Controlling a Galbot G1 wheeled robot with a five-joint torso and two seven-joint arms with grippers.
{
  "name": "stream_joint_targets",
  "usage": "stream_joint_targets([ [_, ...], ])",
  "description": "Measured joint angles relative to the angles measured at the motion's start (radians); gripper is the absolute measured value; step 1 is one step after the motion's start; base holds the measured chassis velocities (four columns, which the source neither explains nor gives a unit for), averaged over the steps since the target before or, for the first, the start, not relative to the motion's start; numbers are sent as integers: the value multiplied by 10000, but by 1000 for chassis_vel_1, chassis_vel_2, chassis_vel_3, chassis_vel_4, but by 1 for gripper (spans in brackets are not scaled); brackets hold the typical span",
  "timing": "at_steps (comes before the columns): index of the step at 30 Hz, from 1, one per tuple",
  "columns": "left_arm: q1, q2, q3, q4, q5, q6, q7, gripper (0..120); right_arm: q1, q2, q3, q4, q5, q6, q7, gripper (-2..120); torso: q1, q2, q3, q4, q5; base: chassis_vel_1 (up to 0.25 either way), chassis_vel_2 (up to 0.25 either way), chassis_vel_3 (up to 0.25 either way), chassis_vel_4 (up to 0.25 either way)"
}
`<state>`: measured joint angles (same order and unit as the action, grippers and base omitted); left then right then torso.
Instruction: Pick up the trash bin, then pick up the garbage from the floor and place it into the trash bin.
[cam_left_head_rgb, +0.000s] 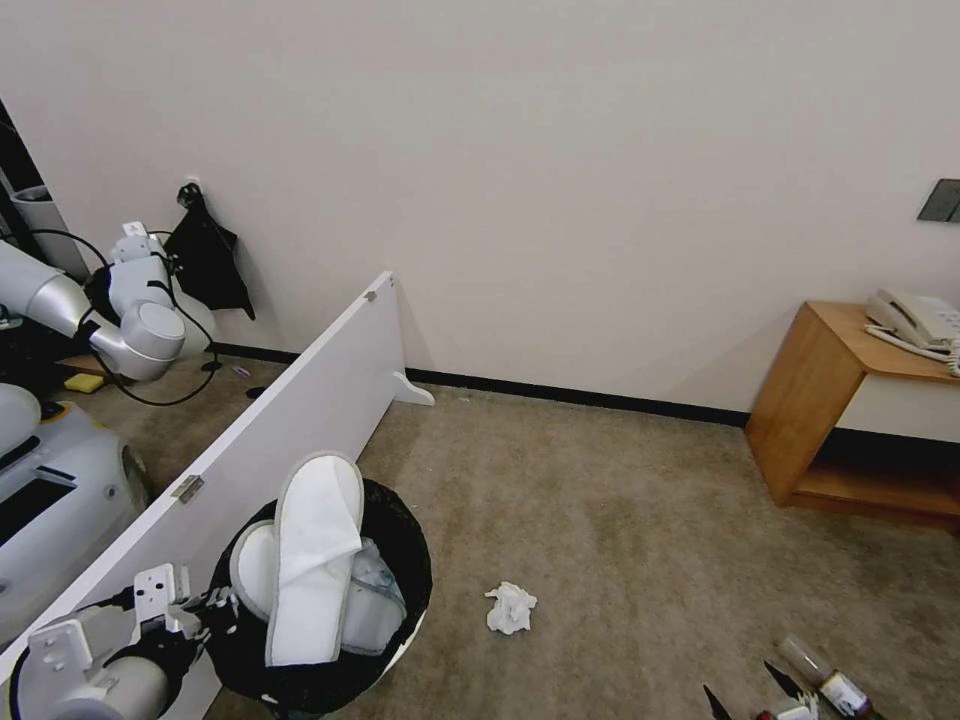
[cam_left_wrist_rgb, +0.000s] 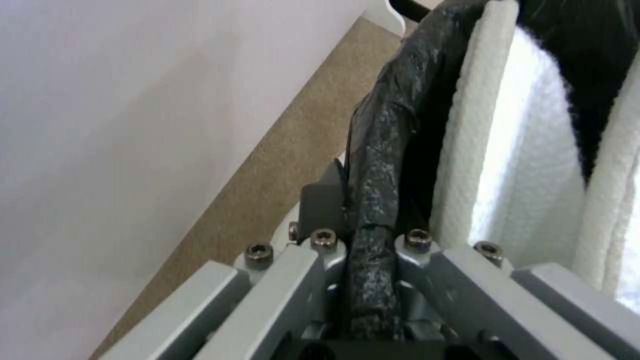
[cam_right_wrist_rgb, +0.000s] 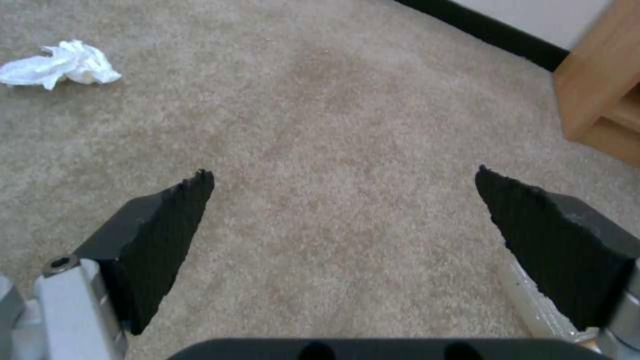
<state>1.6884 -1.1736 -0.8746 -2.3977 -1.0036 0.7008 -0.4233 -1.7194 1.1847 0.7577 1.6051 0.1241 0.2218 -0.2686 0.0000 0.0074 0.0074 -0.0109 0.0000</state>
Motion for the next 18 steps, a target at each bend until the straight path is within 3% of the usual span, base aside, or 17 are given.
stream_joint_targets([
  [7, -2, -5, 2, 8, 9, 0, -7, 2, 45, -22, -18, -5, 5, -10, -16, 100, 1, 0, 2, 1, 0, 83, -82, -87, 85],
  [18, 7, 12, -4, 1, 12, 0, -12, 2, 35, 12, -25, -20, -7, -7, -48, 100, 0, 1, -2, 2, 1, 181, -183, -174, 180],
])
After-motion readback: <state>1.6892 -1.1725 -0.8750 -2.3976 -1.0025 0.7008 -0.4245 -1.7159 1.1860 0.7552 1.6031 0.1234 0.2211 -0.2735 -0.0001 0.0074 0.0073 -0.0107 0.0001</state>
